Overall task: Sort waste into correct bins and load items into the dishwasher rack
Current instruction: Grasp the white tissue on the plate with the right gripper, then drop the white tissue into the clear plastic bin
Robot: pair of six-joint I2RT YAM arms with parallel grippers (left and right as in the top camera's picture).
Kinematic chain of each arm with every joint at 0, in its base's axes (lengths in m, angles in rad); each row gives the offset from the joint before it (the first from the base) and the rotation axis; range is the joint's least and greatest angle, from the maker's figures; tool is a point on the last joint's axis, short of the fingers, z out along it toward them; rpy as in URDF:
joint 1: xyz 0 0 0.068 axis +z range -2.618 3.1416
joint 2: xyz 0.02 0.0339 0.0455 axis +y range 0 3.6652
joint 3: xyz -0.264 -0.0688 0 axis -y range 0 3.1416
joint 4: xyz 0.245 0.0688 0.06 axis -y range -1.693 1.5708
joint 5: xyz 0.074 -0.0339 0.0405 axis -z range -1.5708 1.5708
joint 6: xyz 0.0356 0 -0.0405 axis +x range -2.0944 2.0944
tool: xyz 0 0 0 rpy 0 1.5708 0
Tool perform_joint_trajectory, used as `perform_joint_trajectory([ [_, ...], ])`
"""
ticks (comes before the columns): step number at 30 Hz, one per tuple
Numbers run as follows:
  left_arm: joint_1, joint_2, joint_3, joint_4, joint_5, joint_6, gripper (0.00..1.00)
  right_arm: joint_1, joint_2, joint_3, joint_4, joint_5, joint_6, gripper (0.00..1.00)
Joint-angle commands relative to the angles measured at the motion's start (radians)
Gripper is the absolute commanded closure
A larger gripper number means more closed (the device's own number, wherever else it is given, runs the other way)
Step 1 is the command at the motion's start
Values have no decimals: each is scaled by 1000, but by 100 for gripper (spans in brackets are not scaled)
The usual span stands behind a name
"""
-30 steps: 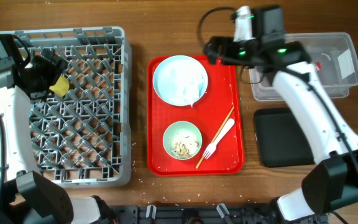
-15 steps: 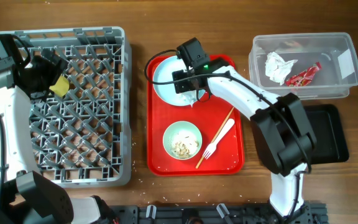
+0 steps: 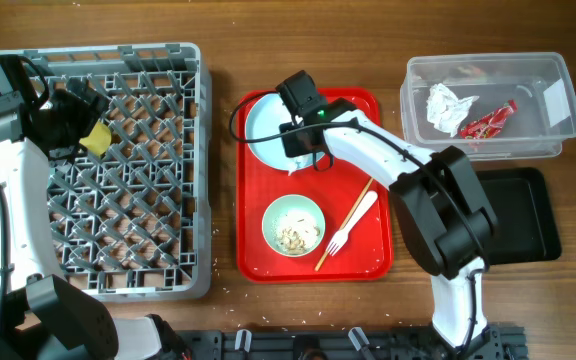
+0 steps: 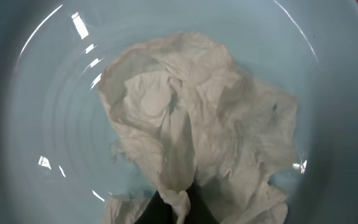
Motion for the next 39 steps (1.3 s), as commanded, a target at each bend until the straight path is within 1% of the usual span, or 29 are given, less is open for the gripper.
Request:
perform_joint_trajectory([
  [1,3,-14,-3,2,5,-6,0,-26,-131,43,-4,102,143,96],
  [3,3,-14,-3,2,5,-6,0,-67,-211,43,-4,134,209,96],
  [5,3,-14,-3,2,5,-6,0,-157,-314,43,-11,138,270,96],
  [6,3,-14,-3,2,5,-6,0,-231,-365,43,-23,137,309,96],
  [7,3,-14,-3,2,5,-6,0,-278,-386,43,-37,137,333,96],
  [9,3,-14,-3,2,5,-6,0,-433,-408,43,-100,136,433,96],
  [10,3,-14,-3,2,5,-6,0,-509,-399,39,-125,127,444,96],
  [11,3,-14,-3,2,5,-6,0,-555,-394,31,-128,116,442,92],
  [13,3,-14,-3,2,5,-6,0,-616,-381,16,-125,102,441,57],
  [14,3,-14,-3,2,5,-6,0,-639,-372,14,-127,102,418,41],
  [15,3,-14,-3,2,5,-6,0,-653,-367,14,-125,102,388,22],
  [16,3,-14,-3,2,5,-6,0,-657,-365,14,-122,102,349,10],
  [17,3,-14,-3,2,5,-6,0,-657,-365,15,-121,92,307,1],
  [18,3,-14,-3,2,5,-6,0,-657,-365,15,-119,72,275,0],
  [20,3,-14,-3,2,5,-6,0,-657,-369,15,-135,-88,203,0],
  [21,3,-14,-3,2,5,-6,0,-657,-375,15,-150,-195,175,0],
  [22,3,-14,-3,2,5,-6,0,-653,-384,15,-164,-367,118,0],
  [23,3,-14,-3,2,5,-6,0,-636,-393,15,-174,-439,81,0],
  [25,3,-14,-3,2,5,-6,0,-560,-434,15,-203,-388,76,0],
  [28,3,-14,-3,2,5,-6,0,-406,-504,15,-259,-275,99,0],
  [29,3,-14,-3,2,5,-6,0,-344,-513,15,-294,-231,137,0],
  [31,3,-14,-3,2,5,-6,0,-243,-510,0,-362,-168,273,0],
  [34,3,-14,-3,2,5,-6,0,-103,-506,-57,-348,-106,290,0],
  [37,3,-14,-3,2,5,-6,0,-31,-500,-99,-360,-95,364,0],
  [39,3,-14,-3,2,5,-6,0,-23,-497,-125,-366,-94,413,0],
])
